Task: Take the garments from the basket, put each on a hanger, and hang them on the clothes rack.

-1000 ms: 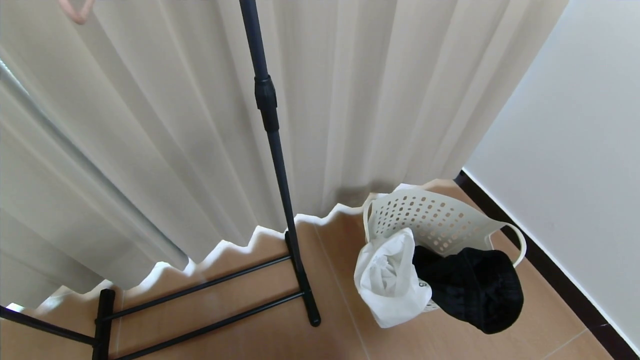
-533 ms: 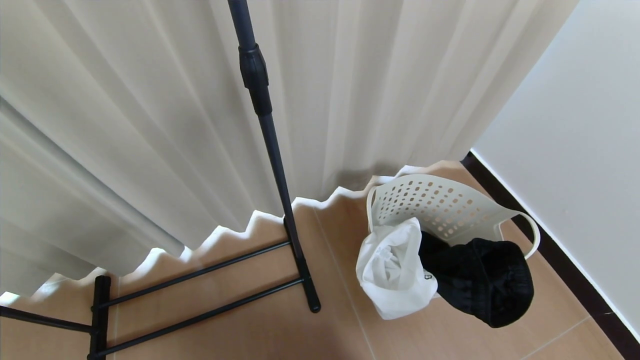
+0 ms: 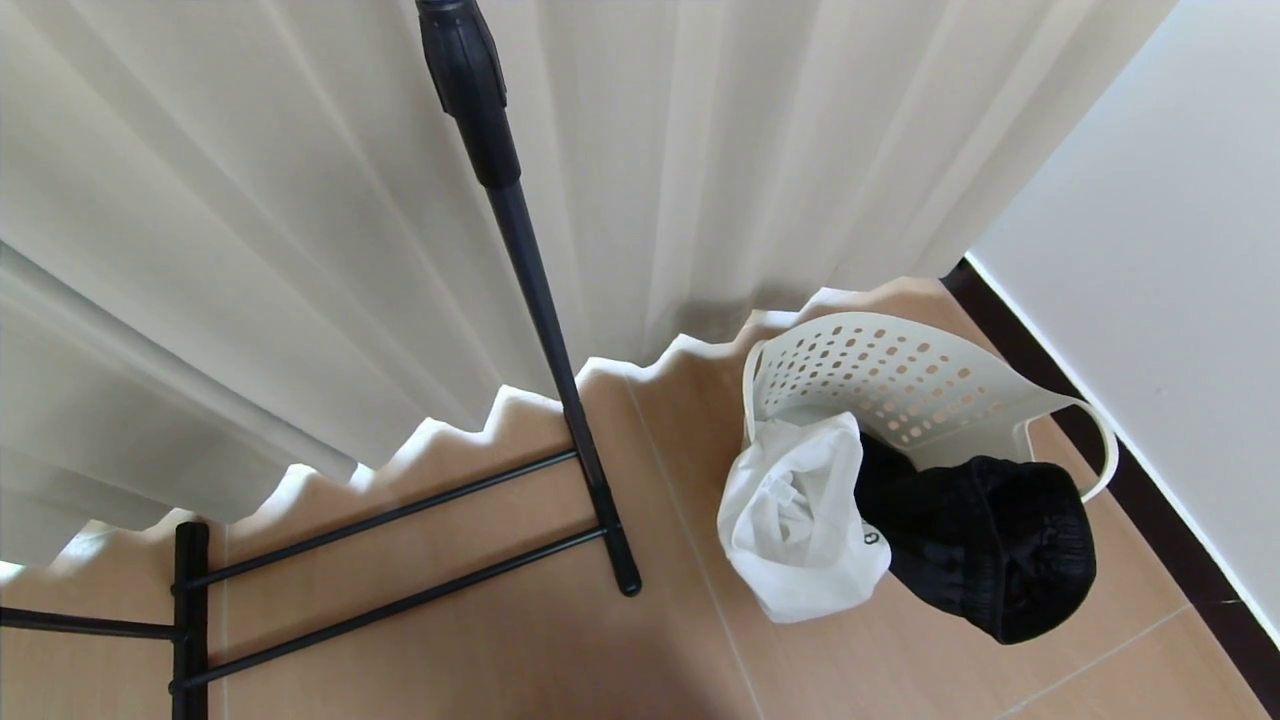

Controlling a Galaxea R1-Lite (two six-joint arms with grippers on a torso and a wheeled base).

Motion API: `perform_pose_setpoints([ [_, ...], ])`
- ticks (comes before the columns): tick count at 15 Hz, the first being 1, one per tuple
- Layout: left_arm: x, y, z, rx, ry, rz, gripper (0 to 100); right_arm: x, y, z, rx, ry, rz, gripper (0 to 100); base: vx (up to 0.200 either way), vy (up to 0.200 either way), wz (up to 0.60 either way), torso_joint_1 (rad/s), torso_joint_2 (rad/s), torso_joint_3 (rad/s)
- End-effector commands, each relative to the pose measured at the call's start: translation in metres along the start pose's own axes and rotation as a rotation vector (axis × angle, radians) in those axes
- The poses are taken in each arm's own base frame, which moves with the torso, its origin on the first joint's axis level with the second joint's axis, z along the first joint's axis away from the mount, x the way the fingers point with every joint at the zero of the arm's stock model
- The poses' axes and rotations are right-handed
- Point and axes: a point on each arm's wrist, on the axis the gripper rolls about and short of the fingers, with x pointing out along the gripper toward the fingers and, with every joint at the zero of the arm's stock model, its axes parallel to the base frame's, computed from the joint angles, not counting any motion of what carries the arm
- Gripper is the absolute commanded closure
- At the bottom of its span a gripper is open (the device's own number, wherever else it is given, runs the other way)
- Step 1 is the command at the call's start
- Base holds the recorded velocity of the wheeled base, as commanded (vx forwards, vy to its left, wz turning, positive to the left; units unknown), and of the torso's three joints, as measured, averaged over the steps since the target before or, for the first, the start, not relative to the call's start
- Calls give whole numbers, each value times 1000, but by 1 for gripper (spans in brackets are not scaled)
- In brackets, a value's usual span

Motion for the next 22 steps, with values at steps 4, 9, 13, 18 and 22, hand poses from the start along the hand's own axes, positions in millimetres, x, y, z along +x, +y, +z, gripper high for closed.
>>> perform_pose_setpoints([
  [4, 0, 0, 0, -2, 0, 3, 0, 51, 3, 48, -75, 405, 118, 0, 0, 0, 0, 1, -1, -25],
  [9, 0, 0, 0, -2, 0, 3, 0, 134, 26, 89, -135, 612, 272, 0, 0, 0, 0, 0, 0, 0],
  [13, 0, 0, 0, -2, 0, 3, 0, 211, 45, 98, -390, 688, 333, 0, 0, 0, 0, 0, 0, 0],
  [18, 0, 0, 0, -2, 0, 3, 0, 282, 83, 100, -612, 748, 357, 0, 0, 0, 0, 0, 0, 0],
  [22, 0, 0, 0, -2, 0, 3, 0, 316, 108, 106, -685, 717, 332, 0, 0, 0, 0, 0, 0, 0],
])
